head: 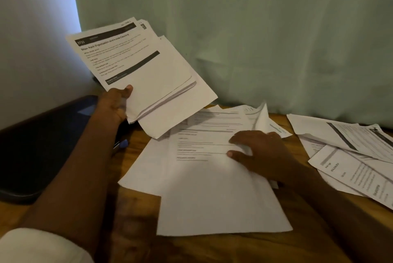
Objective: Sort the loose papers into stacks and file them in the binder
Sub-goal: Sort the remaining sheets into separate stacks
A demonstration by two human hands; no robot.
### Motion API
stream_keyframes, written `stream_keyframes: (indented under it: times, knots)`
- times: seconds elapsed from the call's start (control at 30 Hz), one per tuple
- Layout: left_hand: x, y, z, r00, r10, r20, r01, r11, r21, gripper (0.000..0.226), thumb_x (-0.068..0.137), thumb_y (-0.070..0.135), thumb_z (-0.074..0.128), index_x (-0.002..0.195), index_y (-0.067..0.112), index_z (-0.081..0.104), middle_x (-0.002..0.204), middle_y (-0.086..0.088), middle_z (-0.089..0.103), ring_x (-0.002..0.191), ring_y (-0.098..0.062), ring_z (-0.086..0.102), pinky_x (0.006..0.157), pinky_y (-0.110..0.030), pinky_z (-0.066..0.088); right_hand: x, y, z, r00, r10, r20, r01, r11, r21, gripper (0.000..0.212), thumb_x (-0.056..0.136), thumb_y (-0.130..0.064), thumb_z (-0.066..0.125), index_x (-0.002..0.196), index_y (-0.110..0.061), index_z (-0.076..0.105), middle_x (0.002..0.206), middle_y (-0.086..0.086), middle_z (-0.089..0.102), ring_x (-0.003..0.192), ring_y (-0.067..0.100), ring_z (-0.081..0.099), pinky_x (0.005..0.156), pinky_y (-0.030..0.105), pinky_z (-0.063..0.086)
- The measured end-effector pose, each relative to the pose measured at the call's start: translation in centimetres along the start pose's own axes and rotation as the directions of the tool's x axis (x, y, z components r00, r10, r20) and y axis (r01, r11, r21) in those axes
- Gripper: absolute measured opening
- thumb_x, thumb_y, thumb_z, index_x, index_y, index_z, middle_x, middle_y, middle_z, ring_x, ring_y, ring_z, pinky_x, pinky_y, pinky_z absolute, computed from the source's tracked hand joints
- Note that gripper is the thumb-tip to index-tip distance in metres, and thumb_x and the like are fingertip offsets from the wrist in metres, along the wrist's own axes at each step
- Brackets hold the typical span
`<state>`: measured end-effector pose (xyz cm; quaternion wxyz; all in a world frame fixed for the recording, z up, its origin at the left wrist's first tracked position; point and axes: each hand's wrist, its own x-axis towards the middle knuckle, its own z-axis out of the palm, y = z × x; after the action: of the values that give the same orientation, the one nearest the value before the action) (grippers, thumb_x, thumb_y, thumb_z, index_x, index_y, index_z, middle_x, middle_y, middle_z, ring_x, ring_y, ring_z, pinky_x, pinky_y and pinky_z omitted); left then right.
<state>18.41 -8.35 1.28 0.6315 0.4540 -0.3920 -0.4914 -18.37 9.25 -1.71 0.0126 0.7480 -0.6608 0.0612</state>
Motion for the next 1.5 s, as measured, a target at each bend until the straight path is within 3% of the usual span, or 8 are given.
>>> stream_keyframes:
  times: [0.13, 0.23, 0.37, 0.57, 0.9, 1.07, 1.2, 1.5]
  knots:
    - [-1.0, 0.1, 1.5, 1.000, 0.009, 0.005, -0.009, 0.999, 0.033, 0.046, 0.103, 0.021, 0.059, 0.144, 0.001, 0.048, 0.134, -0.010, 0.058, 0.111, -0.026, 0.057, 0.076, -0.030, 0.053, 0.2, 4.5, 0.3, 0.981, 0.129, -0.143, -0.122, 0.991, 0.059, 0.068, 0.083, -0.087, 0.036, 0.131, -0.044, 0.057, 0.151, -0.016, 0.048, 0.142, 0.012, 0.040, 0.117, 0.054, 0.030]
    - [-0.9, -0.2, 1.9, 1.000, 0.008, -0.007, -0.008, 0.999, 0.049, 0.049, 0.106, 0.023, 0.053, 0.147, -0.002, 0.044, 0.137, -0.009, 0.055, 0.103, -0.022, 0.055, 0.085, -0.029, 0.046, 0.3, 4.4, 0.3, 0.943, 0.163, -0.291, -0.168, 0.986, 0.009, 0.037, 0.094, -0.047, 0.063, 0.130, -0.038, 0.061, 0.152, -0.008, 0.049, 0.144, 0.018, 0.039, 0.120, 0.058, 0.018]
    - [-0.6, -0.2, 1.6, 1.000, -0.017, 0.016, 0.016, 0.998, 0.055, 0.049, 0.105, 0.023, 0.054, 0.148, 0.000, 0.044, 0.146, -0.012, 0.053, 0.100, -0.023, 0.060, 0.073, -0.026, 0.050, -0.4, 0.3, -0.3, 0.825, -0.104, -0.556, 0.056, 0.993, -0.102, 0.039, 0.098, -0.053, 0.050, 0.128, -0.032, 0.064, 0.149, -0.003, 0.053, 0.143, 0.021, 0.042, 0.118, 0.064, 0.017]
    - [0.5, -0.2, 0.1, 1.000, -0.018, -0.019, 0.021, 0.988, 0.152, 0.050, 0.102, 0.033, 0.061, 0.137, -0.002, 0.051, 0.139, -0.017, 0.059, 0.124, -0.034, 0.057, 0.107, -0.045, 0.046, 0.0, -3.8, 1.4, 0.973, -0.232, 0.004, 0.232, 0.970, 0.076, 0.069, 0.090, -0.081, 0.036, 0.149, -0.047, 0.038, 0.161, -0.024, 0.032, 0.150, 0.005, 0.024, 0.124, 0.057, 0.011]
    - [0.6, -0.7, 0.6, 0.997, -0.075, -0.022, 0.076, 0.997, 0.024, 0.040, 0.098, 0.019, 0.068, 0.133, 0.006, 0.054, 0.126, -0.010, 0.065, 0.112, -0.027, 0.062, 0.092, -0.043, 0.051, 0.7, 5.7, 1.8, 0.956, 0.094, -0.279, -0.002, 0.950, 0.311, 0.034, 0.093, -0.015, 0.071, 0.123, -0.031, 0.070, 0.136, -0.008, 0.064, 0.129, 0.019, 0.056, 0.114, 0.040, 0.040]
    - [1.3, -0.8, 0.4, 0.999, -0.043, -0.016, 0.044, 0.996, 0.082, 0.048, 0.098, 0.024, 0.067, 0.139, 0.005, 0.051, 0.136, -0.014, 0.060, 0.124, -0.033, 0.058, 0.104, -0.050, 0.049, 1.0, 1.1, 2.1, 0.973, -0.145, -0.182, 0.182, 0.962, 0.205, 0.041, 0.102, -0.052, 0.044, 0.136, -0.037, 0.061, 0.146, -0.011, 0.056, 0.138, 0.014, 0.049, 0.120, 0.041, 0.030]
    - [1.3, -1.1, 0.6, 1.000, -0.019, -0.011, 0.020, 0.991, 0.131, 0.048, 0.101, 0.026, 0.063, 0.140, 0.002, 0.049, 0.138, -0.016, 0.058, 0.125, -0.034, 0.057, 0.108, -0.052, 0.046, 1.2, -0.2, 1.7, 0.995, -0.033, -0.092, 0.037, 0.999, 0.039, 0.052, 0.099, -0.066, 0.036, 0.143, -0.043, 0.051, 0.153, -0.020, 0.047, 0.143, 0.012, 0.040, 0.121, 0.051, 0.024]
    - [1.4, -1.3, 0.7, 0.998, -0.059, 0.009, 0.058, 0.998, 0.038, 0.036, 0.097, 0.021, 0.069, 0.129, 0.011, 0.057, 0.136, -0.013, 0.062, 0.124, -0.032, 0.059, 0.107, -0.053, 0.048, -0.1, 6.8, 0.1, 0.943, 0.311, -0.118, -0.276, 0.930, 0.243, 0.031, 0.093, -0.020, 0.070, 0.120, -0.035, 0.067, 0.134, -0.007, 0.066, 0.124, 0.019, 0.056, 0.110, 0.046, 0.037]
